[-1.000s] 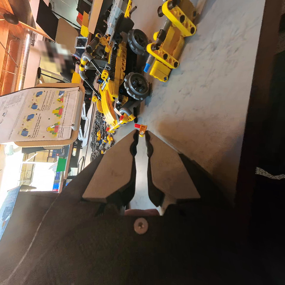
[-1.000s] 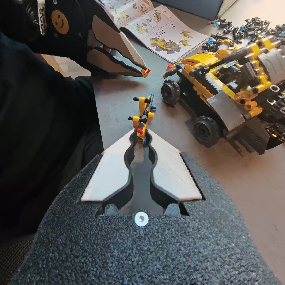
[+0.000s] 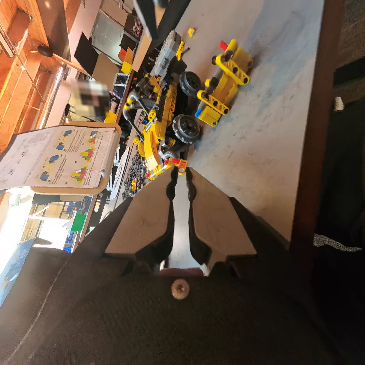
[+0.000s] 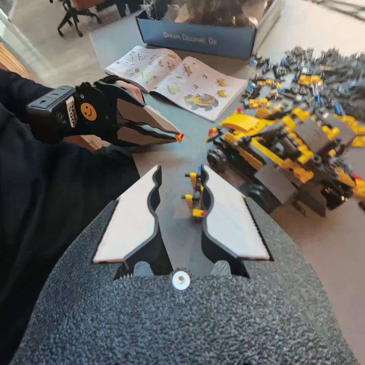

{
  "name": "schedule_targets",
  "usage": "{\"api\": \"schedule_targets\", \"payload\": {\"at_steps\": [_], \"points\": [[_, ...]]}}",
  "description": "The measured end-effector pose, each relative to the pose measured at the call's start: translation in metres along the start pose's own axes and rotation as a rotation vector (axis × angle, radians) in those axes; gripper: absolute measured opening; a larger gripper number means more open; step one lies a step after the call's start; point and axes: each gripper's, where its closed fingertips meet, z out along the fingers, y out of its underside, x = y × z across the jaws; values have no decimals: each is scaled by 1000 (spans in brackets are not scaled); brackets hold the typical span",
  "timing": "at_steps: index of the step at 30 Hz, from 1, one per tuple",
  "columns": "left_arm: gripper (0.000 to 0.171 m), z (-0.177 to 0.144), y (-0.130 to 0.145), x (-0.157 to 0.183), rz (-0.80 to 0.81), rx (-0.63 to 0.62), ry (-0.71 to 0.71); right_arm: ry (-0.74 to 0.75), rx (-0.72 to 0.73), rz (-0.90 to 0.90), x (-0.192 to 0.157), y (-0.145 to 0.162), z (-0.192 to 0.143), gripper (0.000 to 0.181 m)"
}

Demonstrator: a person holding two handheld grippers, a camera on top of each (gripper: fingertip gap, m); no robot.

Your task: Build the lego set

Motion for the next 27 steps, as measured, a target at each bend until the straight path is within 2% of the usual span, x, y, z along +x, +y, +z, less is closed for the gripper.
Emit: {"api": "schedule_targets", "payload": {"at_steps": [2, 6, 9, 13, 16, 18, 21, 24, 27], "points": [[4, -4, -7, 2, 26, 35, 3, 15, 22, -59, -17, -8, 17, 36], [4, -17, -16, -1, 65, 78, -15, -15, -33, -132, -35, -6, 49, 36], [4, -33, -34, -19, -22, 178, -42, -47, -20, -128, -41, -12, 61, 39], [4, -42, -41, -16, -165, 259, 62, -78, 53, -93, -45, -27, 65, 37], [4, -50, -48, -17, -162, 293, 77, -151, 87, -63, -53, -36, 61, 30], [4, -52, -49, -23, -178, 289, 71, -144, 122, -70, -52, -43, 55, 27], [4, -47, -46, -31, -345, 278, 131, -80, 167, -123, -43, -61, 42, 27], [4, -38, -38, -61, -501, 256, 119, -8, 237, -224, -38, -96, 23, 29], [4, -46, -46, -100, -546, 319, 65, 37, 257, -241, -30, -121, 9, 31]]}}
